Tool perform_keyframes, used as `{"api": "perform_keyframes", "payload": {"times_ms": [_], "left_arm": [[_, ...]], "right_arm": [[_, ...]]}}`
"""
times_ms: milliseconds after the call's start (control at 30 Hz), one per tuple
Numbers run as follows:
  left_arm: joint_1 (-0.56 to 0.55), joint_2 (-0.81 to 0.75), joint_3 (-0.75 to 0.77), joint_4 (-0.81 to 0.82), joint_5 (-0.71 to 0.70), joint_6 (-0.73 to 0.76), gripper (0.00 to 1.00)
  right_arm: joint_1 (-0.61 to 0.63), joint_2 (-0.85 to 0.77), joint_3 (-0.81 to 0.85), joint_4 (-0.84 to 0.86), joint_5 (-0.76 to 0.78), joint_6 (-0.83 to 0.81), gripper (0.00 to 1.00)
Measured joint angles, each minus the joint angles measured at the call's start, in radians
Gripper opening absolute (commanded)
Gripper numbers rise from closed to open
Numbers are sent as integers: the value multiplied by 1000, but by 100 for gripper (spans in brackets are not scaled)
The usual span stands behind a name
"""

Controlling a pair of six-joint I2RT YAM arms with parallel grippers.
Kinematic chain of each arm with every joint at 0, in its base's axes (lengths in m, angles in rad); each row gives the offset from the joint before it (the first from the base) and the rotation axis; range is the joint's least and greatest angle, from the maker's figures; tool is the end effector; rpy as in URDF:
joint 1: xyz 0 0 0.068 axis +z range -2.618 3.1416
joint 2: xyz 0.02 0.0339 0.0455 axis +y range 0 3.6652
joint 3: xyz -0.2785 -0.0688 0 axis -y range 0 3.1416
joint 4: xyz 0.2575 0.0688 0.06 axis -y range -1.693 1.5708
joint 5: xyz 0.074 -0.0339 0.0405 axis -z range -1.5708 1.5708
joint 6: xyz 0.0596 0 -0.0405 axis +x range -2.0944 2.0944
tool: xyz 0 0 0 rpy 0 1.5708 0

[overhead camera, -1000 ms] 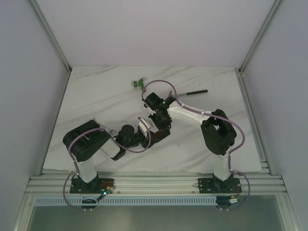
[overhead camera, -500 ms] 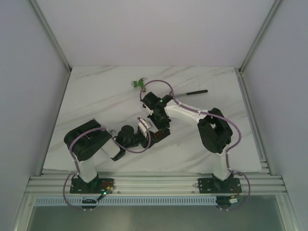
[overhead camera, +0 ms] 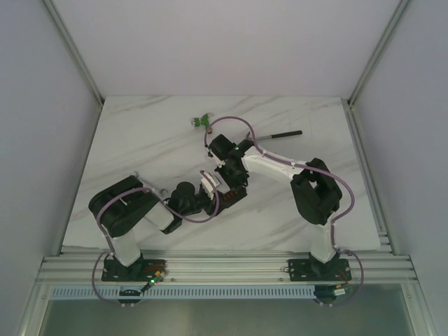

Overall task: Snap on the fuse box
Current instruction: Install the fuse at the fuse box base.

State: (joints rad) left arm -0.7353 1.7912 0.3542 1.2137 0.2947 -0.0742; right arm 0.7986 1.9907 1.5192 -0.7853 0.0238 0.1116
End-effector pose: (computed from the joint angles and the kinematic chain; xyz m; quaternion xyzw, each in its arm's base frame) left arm 0.2127 -0.2157 0.1091 0.3375 0.7014 -0.3485 0.5221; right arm 0.3020 0.3081 0.1772 -0.3309 0.9306 0.0582 0.1456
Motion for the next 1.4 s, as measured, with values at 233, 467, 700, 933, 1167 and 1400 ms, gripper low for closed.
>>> {"api": "perform_keyframes", "payload": {"times_ms": [233, 467, 700, 933, 1167, 1400], "left_arm": [[-3, -83, -16, -98, -31, 16, 67], [2, -142, -25, -211, -93, 30, 79], [2, -202, -31, -293, -219, 26, 86], [6, -241, -35, -348, -333, -3, 90], [11, -306, -50, -394, -359, -32, 95], [43, -431, -56, -456, -357, -93, 100]], "right_arm": [[9, -101, -108, 42, -22, 26, 38], [-30, -303, -154, 44, 22, 37, 51], [-221, -418, -294, 207, 63, 45, 55], [-352, -381, -386, 365, 82, 60, 63], [-425, -291, -399, 492, 64, 61, 66], [-477, -206, -399, 563, 21, 60, 62]]}}
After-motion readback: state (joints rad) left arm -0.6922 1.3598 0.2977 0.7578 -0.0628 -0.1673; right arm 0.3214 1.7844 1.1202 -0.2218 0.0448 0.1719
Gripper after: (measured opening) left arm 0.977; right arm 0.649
